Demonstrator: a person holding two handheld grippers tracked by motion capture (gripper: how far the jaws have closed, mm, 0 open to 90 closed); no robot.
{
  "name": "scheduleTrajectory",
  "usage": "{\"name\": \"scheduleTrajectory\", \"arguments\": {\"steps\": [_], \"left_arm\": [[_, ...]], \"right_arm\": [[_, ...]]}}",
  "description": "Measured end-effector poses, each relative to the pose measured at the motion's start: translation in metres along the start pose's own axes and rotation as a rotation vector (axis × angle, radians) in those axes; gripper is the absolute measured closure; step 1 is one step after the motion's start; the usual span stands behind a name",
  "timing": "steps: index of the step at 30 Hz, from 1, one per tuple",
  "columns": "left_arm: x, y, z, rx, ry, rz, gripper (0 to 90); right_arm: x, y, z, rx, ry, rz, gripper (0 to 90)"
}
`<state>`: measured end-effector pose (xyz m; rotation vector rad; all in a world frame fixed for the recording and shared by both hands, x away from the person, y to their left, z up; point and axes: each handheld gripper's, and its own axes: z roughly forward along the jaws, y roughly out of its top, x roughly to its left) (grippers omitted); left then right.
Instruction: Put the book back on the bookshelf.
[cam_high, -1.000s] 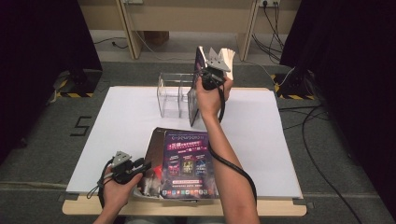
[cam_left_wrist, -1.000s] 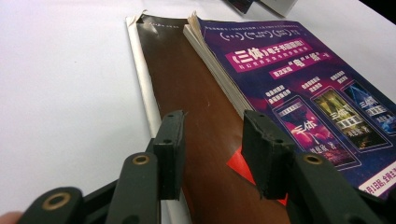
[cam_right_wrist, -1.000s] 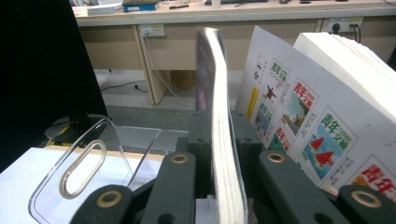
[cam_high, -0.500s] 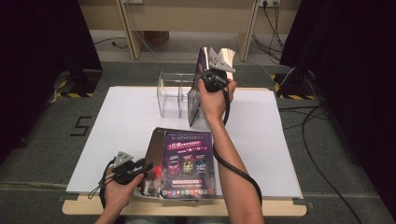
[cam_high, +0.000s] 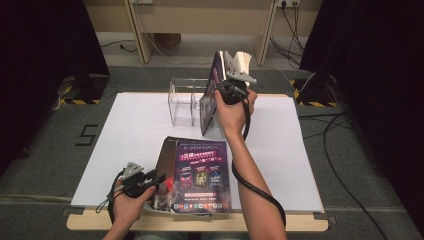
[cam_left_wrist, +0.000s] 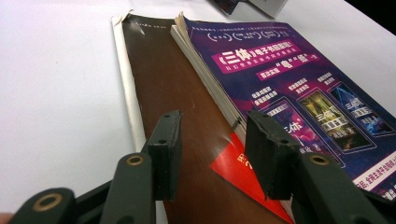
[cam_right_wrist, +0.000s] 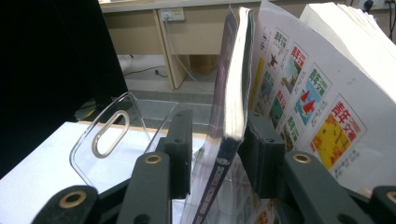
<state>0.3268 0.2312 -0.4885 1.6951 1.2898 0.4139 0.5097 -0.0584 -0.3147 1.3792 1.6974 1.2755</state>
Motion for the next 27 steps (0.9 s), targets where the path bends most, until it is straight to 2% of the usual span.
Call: {"name": "scheduleTrajectory", "arguments": {"steps": [16, 23, 27], "left_arm": [[-0.004, 0.002, 0.002, -0.003, -0.015, 0.004, 53.9], [-0.005, 0.003, 0.002, -0.002, -0.027, -0.012, 52.0], [-0.006, 0.002, 0.003, 0.000, -0.040, -0.022, 51.8]], "right_arm": [[-0.003, -0.016, -0.016, 0.036, 0.014, -0.002, 64.1], [-0.002, -0.021, -0.023, 0.059, 0.037, 0.003, 62.7], [-0.004, -0.026, -0.028, 0.075, 0.051, 0.024, 61.8]]}}
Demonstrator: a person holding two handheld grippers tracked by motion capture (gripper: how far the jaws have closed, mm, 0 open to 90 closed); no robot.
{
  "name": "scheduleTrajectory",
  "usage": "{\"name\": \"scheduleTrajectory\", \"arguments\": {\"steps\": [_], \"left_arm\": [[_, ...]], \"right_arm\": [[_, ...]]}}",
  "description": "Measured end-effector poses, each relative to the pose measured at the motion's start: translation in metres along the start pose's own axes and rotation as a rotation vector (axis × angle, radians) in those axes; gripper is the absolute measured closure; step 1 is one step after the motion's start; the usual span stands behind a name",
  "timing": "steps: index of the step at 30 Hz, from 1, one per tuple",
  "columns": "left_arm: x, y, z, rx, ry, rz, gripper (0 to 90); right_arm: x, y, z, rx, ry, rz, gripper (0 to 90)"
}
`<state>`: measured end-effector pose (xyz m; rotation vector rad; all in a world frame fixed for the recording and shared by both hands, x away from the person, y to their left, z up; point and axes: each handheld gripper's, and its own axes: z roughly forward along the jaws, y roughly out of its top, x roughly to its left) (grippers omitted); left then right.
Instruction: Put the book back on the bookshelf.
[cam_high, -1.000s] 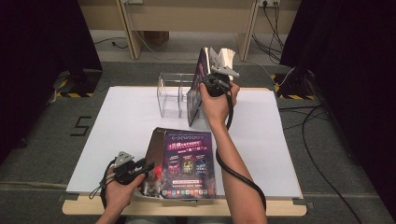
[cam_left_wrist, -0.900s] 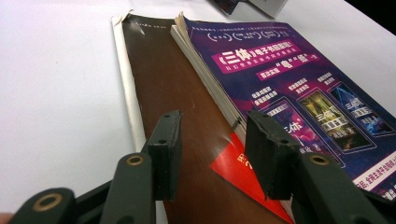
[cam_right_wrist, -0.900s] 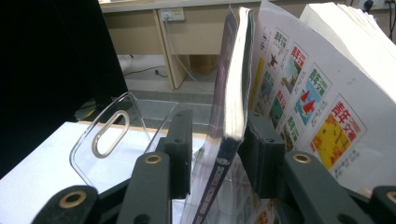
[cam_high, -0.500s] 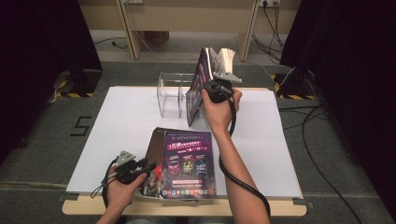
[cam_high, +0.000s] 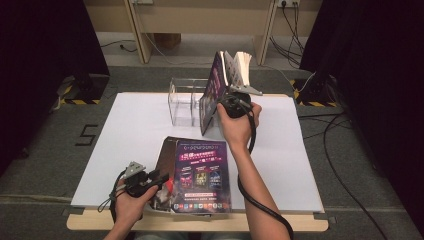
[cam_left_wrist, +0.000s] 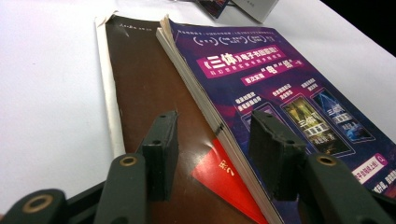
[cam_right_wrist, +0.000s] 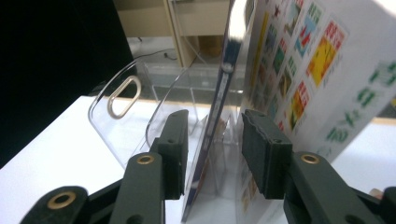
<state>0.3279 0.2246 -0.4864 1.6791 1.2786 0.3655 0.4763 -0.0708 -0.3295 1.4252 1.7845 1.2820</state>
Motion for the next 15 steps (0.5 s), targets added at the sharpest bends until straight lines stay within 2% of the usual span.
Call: {"name": "scheduleTrajectory", "arguments": {"steps": [15], "left_arm": [[-0.003, 0.000, 0.005, 0.010, -0.013, -0.002, 51.2]], "right_arm": [[-0.009, -0.032, -0.008, 0.091, 0.024, 0.005, 60.2]]}}
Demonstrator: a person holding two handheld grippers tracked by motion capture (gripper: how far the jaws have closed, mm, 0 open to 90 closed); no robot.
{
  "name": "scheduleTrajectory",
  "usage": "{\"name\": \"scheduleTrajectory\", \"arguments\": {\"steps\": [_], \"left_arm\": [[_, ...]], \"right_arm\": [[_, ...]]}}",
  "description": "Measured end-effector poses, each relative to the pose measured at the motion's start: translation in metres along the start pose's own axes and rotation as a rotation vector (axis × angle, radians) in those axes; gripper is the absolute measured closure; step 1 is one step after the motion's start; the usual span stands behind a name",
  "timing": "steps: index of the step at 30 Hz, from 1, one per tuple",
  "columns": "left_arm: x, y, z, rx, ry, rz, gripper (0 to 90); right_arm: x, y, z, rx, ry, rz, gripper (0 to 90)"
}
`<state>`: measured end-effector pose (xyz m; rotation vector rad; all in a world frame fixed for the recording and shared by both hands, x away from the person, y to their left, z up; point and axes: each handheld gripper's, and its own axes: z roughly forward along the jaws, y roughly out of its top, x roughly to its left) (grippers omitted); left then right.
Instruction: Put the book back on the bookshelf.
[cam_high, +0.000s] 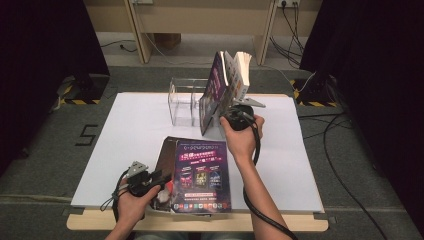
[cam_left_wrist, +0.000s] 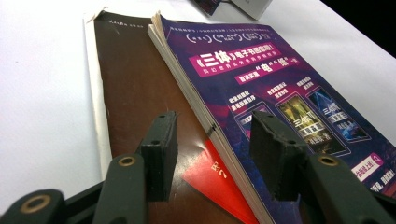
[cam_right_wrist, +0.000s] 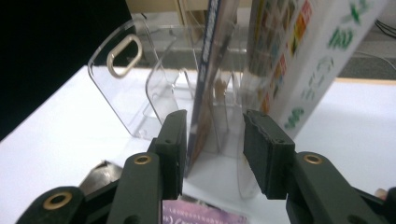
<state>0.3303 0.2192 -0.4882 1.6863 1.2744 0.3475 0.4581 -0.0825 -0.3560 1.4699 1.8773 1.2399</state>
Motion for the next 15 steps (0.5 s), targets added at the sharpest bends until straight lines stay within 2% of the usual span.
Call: {"name": "scheduleTrajectory", "arguments": {"steps": [7, 15], "left_arm": [[-0.002, 0.000, 0.004, 0.011, -0.008, 0.009, 50.7], [-0.004, 0.003, 0.011, 0.036, -0.015, 0.018, 51.9]], "right_arm": [[-0.008, -0.018, 0.003, 0.037, 0.005, 0.010, 59.8], [-0.016, -0.044, 0.017, 0.136, 0.011, 0.015, 59.8]]}}
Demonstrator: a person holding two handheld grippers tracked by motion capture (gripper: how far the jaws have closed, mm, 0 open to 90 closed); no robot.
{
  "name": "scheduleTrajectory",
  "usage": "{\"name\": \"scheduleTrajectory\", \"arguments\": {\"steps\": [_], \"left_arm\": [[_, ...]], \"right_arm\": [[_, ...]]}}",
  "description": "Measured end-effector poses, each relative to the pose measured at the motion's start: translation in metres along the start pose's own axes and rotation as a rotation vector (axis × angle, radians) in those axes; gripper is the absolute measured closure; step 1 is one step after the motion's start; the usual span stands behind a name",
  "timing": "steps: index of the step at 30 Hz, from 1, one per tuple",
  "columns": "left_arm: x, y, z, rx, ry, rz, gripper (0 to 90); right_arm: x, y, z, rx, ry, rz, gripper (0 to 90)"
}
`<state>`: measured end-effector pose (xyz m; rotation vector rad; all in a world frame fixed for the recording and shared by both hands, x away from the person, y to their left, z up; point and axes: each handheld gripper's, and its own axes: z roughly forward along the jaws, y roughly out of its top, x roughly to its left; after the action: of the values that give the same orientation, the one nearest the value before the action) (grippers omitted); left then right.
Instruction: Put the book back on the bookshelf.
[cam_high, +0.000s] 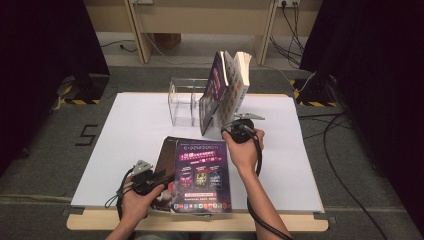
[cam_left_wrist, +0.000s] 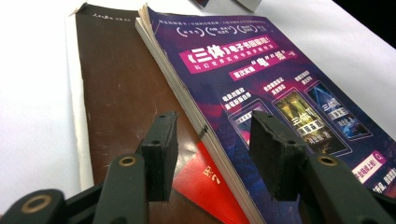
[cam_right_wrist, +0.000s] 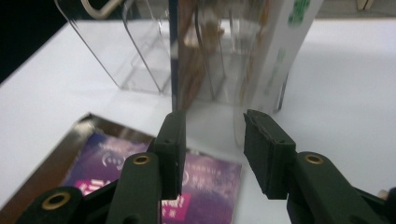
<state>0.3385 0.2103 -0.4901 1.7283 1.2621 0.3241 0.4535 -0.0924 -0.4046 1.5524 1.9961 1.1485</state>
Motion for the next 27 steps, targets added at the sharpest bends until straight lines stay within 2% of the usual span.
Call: {"name": "scheduleTrajectory", "arguments": {"steps": [7, 14, 27], "left_arm": [[-0.002, 0.007, 0.010, 0.014, -0.007, -0.007, 54.1], [-0.001, 0.007, 0.016, 0.030, -0.004, -0.023, 55.3], [0.001, 0.003, 0.023, 0.047, -0.016, -0.045, 55.9]], "right_arm": [[-0.005, -0.021, 0.019, 0.101, 0.014, 0.011, 59.8], [-0.008, -0.030, 0.032, 0.161, 0.022, 0.010, 59.4], [-0.017, -0.039, 0.051, 0.226, 0.031, 0.036, 57.9]]}}
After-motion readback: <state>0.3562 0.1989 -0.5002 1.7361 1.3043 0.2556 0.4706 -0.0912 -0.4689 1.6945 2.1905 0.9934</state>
